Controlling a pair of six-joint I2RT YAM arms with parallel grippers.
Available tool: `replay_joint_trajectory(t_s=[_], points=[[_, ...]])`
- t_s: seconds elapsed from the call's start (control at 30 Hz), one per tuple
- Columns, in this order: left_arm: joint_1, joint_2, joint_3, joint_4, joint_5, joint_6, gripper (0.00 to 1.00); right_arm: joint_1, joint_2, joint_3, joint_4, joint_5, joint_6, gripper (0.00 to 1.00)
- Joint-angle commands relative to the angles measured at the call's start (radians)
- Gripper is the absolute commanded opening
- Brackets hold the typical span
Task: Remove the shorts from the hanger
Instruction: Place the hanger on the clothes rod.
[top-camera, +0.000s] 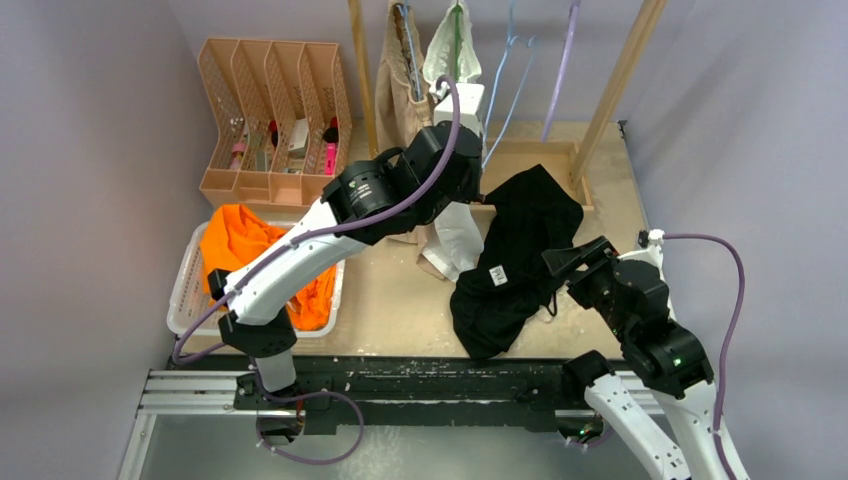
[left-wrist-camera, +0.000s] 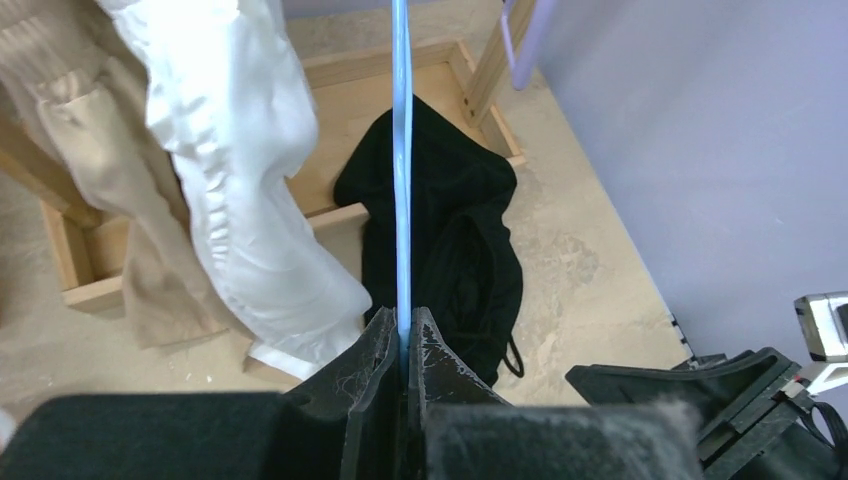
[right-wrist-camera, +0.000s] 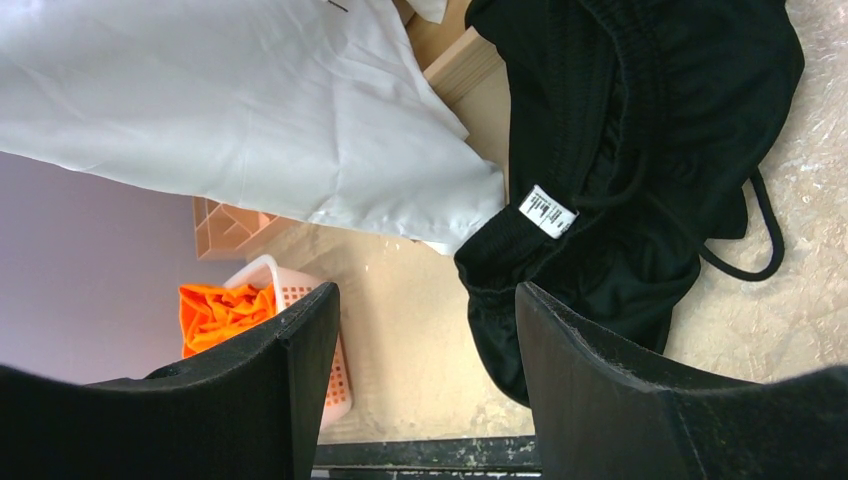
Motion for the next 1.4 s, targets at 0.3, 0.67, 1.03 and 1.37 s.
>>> replay_joint_trajectory(t_s=[0.3,0.67,1.03,1.37], points=[[0.075,0.085,0.085,0.165,-0.046,0.008,0.00,0.001,-0.005,-0.051,0.061,-0.016,0.004,0.70],[0.116,0.144,0.153,0.238,0.049,-0.007,0.00,0.001,0.009,-0.053,0.074,-0.021,-0.019,0.70],[0.156,0.209,0.157,0.315,0.128,-0.065,0.00,0.001,-0.007,-0.074,0.066,-0.024,-0.016,0.70],[0.158,0.222,0.139,0.311,0.224,-0.076,0.00,0.001,-0.012,-0.071,0.062,-0.014,-0.016,0.70]])
